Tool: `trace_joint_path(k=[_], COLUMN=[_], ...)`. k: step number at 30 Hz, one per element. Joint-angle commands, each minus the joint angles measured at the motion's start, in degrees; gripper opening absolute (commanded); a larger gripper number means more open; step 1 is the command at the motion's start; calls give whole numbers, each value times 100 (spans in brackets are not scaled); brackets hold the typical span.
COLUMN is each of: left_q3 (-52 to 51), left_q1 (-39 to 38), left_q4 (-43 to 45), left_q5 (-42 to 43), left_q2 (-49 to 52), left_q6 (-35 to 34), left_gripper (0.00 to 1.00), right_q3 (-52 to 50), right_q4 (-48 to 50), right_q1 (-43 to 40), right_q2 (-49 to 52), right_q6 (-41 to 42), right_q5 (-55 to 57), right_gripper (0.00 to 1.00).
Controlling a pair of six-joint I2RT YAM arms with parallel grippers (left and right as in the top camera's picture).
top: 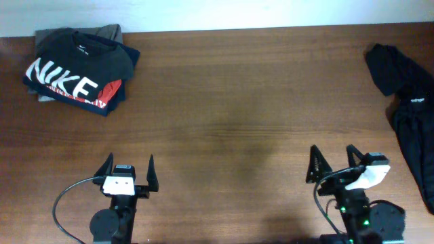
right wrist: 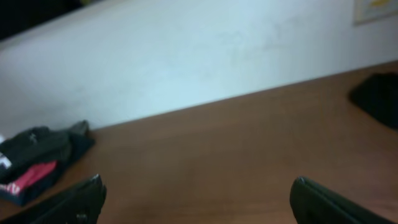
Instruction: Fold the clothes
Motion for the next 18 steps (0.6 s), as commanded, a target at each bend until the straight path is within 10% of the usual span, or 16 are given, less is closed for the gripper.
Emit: trace_joint_path(k=[1, 18], left_q3=[-46, -46], left_q1=[26, 26], left_q4=[2, 2], left_q5=[83, 83], left_q2=[-46, -46], left_q6=[92, 92], left_gripper=[99, 99], right_q3=[-597, -1165], right_q4=[560, 1071], right_q1=[140, 280], right_q2=[-402, -638], right_q6=[-17, -39], right_q5=[-116, 297], right_gripper=[99, 99])
